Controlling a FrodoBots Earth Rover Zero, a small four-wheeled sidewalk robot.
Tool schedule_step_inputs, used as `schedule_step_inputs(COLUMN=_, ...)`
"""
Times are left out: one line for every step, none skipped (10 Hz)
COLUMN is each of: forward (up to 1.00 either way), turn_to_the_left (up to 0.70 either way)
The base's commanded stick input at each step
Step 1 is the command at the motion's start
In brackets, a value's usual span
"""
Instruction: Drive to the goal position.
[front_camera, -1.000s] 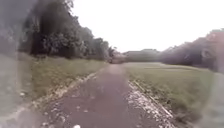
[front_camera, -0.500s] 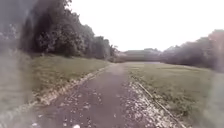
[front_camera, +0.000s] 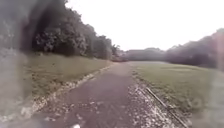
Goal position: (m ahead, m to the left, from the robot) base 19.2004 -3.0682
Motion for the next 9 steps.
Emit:
schedule_step_inputs(forward=0.85, turn_to_the_left=0.0)
schedule_step_inputs(forward=0.85, turn_to_the_left=0.0)
schedule_step_inputs(forward=0.85, turn_to_the_left=0.0)
schedule_step_inputs(forward=0.85, turn_to_the_left=0.0)
schedule_step_inputs(forward=0.85, turn_to_the_left=0.0)
schedule_step_inputs(forward=0.85, turn_to_the_left=0.0)
schedule_step_inputs(forward=0.85, turn_to_the_left=0.0)
schedule_step_inputs(forward=0.85, turn_to_the_left=0.0)
schedule_step_inputs(forward=0.85, turn_to_the_left=0.0)
